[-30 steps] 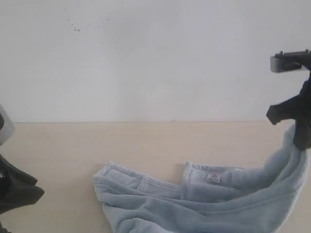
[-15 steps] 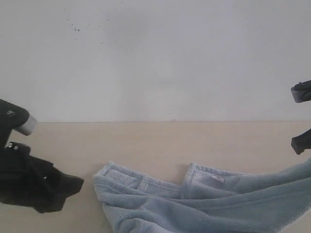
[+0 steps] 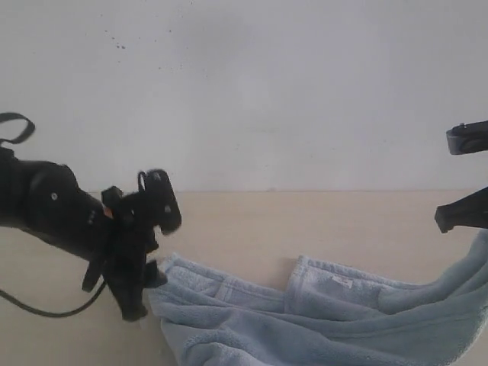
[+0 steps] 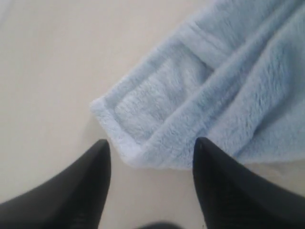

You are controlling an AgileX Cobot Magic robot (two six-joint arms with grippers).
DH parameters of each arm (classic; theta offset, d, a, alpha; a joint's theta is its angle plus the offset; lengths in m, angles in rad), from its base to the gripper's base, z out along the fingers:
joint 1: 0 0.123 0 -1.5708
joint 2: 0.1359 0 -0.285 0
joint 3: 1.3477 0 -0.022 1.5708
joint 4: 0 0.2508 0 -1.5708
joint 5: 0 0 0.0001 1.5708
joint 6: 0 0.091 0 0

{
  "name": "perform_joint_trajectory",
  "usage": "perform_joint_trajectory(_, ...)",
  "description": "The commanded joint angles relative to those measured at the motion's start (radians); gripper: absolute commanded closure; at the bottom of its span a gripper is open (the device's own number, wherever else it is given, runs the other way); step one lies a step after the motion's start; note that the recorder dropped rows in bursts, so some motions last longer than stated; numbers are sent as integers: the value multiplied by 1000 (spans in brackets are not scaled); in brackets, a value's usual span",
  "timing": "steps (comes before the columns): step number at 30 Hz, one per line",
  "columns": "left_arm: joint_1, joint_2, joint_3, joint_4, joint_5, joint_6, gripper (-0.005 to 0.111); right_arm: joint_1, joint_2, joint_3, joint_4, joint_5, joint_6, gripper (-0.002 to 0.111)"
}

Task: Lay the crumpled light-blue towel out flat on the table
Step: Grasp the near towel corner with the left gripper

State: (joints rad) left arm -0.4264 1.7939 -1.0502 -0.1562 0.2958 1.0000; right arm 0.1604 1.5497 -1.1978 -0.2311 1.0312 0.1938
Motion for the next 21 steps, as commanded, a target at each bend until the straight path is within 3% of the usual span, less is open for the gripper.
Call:
perform_joint_trajectory(1,19,92,-7,101,9,168,56,-2,-13,3,21,-49,-14,108)
perform_joint_trajectory(13,61,162,-7,121,-279,172,56,-2,-13,3,219,-56,-142,108)
perform_joint_trajectory(21,61,206,-7,121,-251,168,58,-2,-13,3,224,-56,-148,108)
